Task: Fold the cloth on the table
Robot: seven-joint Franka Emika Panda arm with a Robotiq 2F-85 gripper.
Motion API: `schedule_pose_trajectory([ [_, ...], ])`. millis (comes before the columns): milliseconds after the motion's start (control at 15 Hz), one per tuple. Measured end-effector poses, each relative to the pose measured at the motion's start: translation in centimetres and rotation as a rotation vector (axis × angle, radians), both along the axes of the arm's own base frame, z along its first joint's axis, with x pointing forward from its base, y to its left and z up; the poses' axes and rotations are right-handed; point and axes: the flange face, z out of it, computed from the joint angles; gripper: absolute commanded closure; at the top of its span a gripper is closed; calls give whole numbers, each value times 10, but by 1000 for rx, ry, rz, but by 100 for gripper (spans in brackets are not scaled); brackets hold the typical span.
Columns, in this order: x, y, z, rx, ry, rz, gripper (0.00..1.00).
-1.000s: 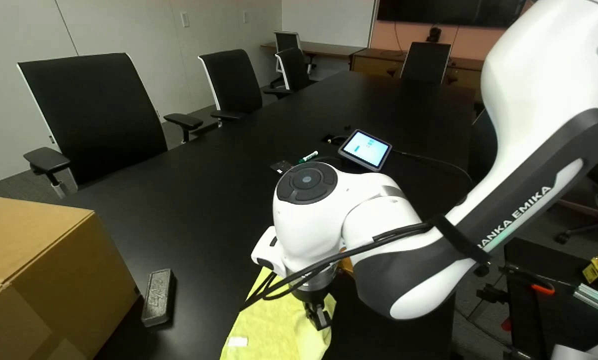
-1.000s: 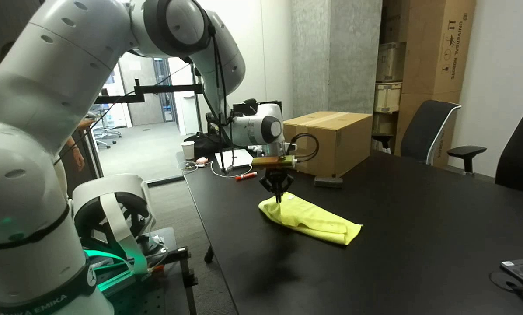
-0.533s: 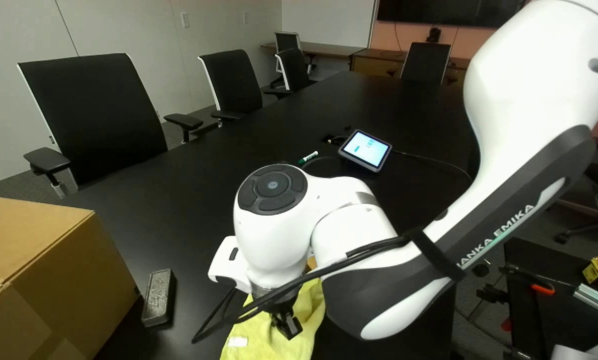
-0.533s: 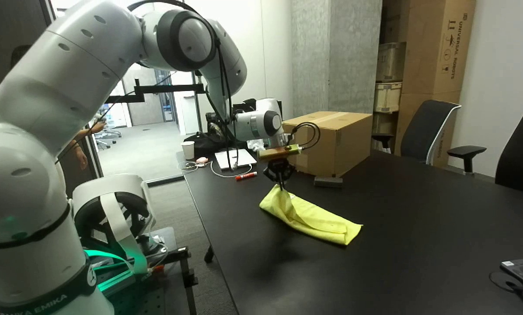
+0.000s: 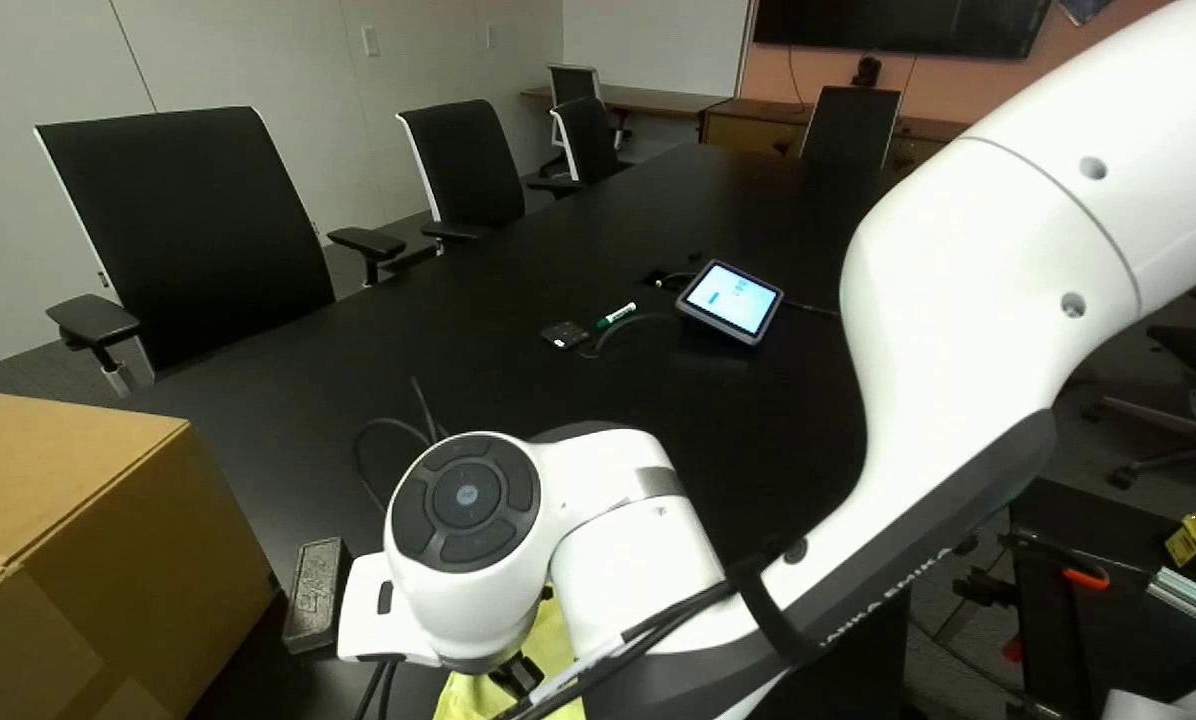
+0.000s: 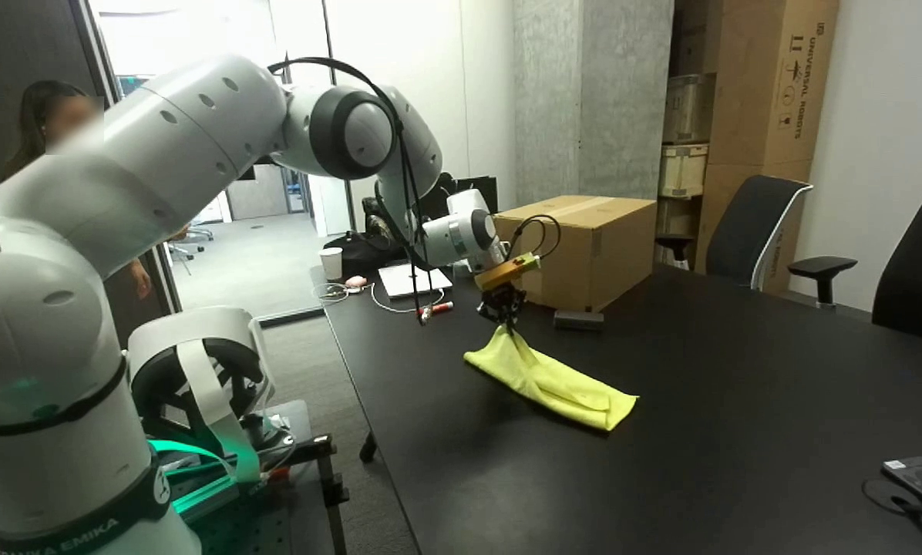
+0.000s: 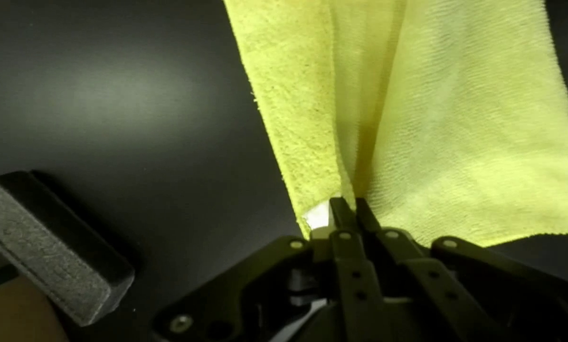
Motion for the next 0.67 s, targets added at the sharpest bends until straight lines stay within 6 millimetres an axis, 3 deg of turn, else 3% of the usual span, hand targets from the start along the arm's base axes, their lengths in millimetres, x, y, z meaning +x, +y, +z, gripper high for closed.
schedule_pose_trajectory([
  [200, 8, 5, -12, -39, -39, 46, 95],
  [267, 11, 6, -15, -43, -45, 51, 71],
  [400, 16, 4, -17, -44, -48, 57, 68],
  [667, 33, -11, -6, -30, -64, 32, 39],
])
